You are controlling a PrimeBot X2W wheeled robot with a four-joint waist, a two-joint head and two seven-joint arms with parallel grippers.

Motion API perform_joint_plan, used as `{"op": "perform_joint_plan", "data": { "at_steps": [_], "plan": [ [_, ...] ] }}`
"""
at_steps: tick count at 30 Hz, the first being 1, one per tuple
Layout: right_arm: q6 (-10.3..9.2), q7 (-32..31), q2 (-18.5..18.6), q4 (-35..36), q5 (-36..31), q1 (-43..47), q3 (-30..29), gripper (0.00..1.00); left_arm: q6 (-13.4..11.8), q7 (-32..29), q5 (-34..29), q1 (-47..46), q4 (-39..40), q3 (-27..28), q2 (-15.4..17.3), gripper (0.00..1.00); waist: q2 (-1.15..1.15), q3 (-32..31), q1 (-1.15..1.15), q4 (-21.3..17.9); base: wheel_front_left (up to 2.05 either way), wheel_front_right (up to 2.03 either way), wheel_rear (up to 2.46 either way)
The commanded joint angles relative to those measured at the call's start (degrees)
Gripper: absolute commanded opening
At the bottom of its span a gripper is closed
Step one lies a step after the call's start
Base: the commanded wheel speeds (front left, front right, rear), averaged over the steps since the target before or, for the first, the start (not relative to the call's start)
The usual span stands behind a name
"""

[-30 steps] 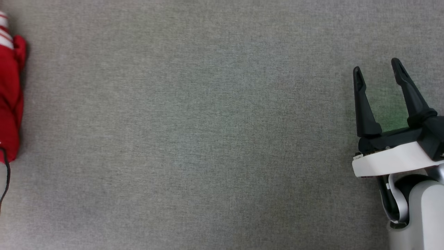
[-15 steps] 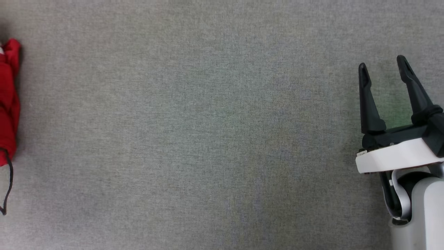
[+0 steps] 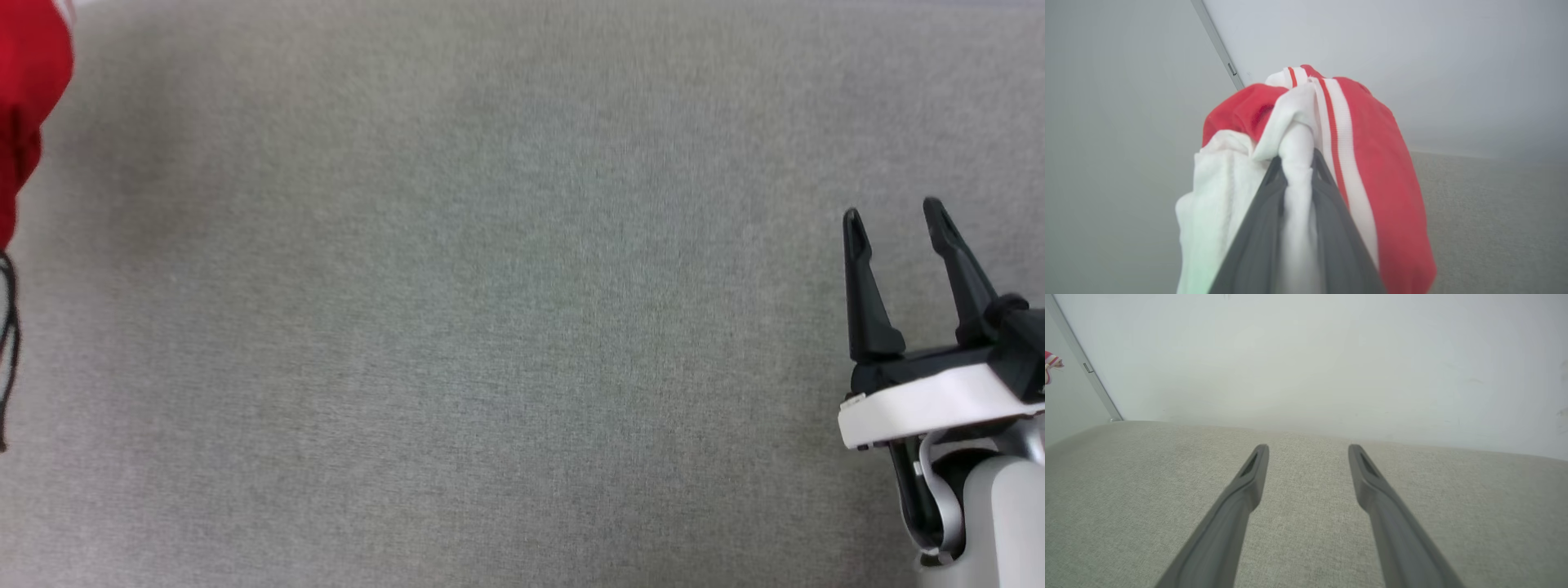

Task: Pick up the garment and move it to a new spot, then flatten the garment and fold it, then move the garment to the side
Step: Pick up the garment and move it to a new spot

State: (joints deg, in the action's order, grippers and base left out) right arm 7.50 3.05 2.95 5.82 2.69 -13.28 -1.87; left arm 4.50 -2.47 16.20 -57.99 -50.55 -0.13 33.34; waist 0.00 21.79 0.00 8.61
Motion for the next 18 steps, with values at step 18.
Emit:
{"op": "perform_joint_plan", "data": {
  "at_steps": [18],
  "plan": [
    [-0.02,-1.3,-0.1,-0.3,4.0,9.9,-0.5,1.0,1.4,13.6,1.8,15.5,20.0,-8.5,-16.1,0.0,0.0,-17.7,0.0,-6.9,0.0,0.0,0.0]
  ]
}}
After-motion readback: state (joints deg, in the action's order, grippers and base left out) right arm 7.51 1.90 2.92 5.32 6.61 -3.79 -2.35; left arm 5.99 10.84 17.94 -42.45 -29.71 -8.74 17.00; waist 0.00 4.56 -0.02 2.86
